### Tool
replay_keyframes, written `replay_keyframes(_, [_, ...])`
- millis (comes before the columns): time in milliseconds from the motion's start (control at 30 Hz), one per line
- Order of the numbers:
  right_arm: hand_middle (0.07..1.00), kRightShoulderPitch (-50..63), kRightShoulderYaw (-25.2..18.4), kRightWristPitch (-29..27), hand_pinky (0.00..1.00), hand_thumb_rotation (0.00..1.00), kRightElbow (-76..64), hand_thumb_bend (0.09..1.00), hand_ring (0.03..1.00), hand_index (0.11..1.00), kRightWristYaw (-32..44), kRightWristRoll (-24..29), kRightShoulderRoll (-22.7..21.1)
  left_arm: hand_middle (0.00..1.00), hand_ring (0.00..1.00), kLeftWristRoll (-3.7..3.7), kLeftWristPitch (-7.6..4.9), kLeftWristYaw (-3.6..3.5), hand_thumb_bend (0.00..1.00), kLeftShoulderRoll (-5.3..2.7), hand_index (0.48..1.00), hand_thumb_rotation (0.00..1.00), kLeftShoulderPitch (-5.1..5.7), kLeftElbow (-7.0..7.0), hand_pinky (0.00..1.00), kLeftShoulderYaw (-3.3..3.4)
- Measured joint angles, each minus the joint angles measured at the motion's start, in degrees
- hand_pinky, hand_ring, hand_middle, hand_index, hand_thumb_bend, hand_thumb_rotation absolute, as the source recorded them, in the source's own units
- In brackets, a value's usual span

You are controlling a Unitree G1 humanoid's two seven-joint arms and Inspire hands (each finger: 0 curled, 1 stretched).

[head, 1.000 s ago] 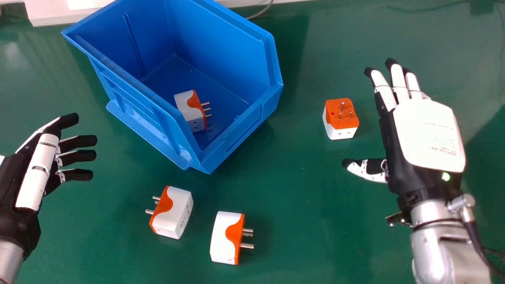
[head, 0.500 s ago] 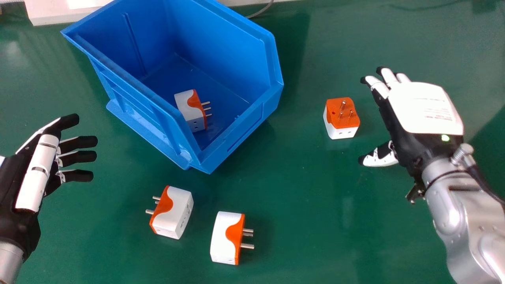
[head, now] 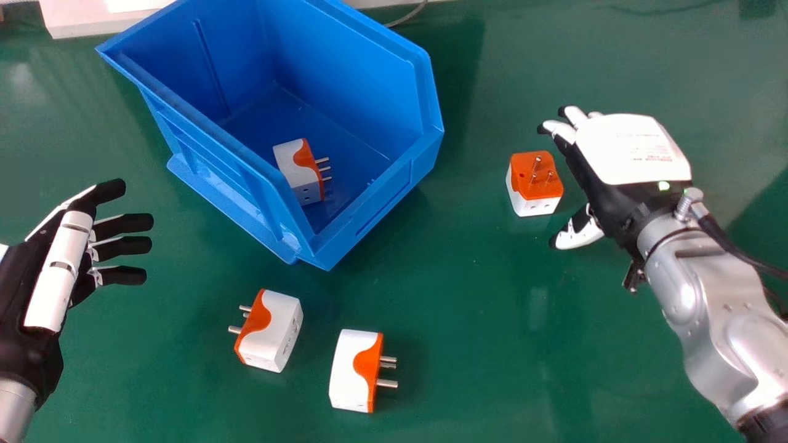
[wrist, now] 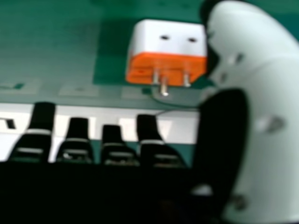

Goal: Pick all objects and put in blue box

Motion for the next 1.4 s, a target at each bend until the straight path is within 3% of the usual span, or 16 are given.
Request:
replay_keyframes(767, [0.94,-11.09,5.02,-2.04,0.8,0.0,14.94,0.458,0.915,0.858,-1.49,0.4,1.98,0.73,0.71,0.01,-0.95,0.05,0.18,-0.03,0.84,1.0,0.6,-0.08,0.6,-0.09])
replay_keyframes(1100, [0.95,-14.48,6.56,-2.23,0.8,0.0,20.09,0.452,0.928,0.867,-0.34,1.55,2.8,0.73,0.71,-0.01,-0.94,0.12,0.19,-0.05,0.836,1.0,0.86,-1.42,0.6,-0.13])
replay_keyframes(1267, [0.952,-15.28,7.3,-2.26,0.8,0.0,21.66,0.461,0.932,0.869,-0.37,2.13,3.42,0.73,0.71,-0.07,-0.94,0.09,0.19,-0.05,0.836,1.0,1.61,-1.79,0.6,-0.04])
replay_keyframes(1400, [0.949,-15.27,7.6,-2.24,0.8,0.0,22.2,0.48,0.93,0.868,-0.36,2.41,3.77,0.73,0.71,-0.22,-0.94,-0.07,0.19,-0.11,0.835,1.0,3.06,-2.75,0.6,0.37])
